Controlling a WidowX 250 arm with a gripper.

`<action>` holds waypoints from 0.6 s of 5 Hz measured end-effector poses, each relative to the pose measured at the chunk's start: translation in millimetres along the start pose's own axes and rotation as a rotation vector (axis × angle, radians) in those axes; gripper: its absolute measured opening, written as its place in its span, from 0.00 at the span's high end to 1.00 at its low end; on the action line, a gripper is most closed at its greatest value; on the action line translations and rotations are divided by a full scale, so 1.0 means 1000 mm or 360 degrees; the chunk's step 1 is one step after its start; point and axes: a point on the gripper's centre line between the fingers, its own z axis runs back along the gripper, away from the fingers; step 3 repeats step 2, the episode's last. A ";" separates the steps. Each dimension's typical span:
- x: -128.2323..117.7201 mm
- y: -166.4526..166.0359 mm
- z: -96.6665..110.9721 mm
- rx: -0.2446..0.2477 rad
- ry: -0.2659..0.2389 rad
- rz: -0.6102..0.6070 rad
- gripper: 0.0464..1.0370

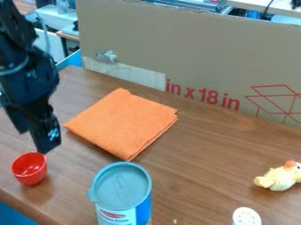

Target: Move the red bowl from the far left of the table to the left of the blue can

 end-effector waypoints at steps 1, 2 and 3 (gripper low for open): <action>0.020 -0.016 0.021 -0.0030 -0.0018 -0.0099 0.03; 0.035 -0.039 0.034 -0.0034 0.0026 -0.0134 0.03; 0.035 -0.039 0.034 -0.0034 0.0026 -0.0134 0.03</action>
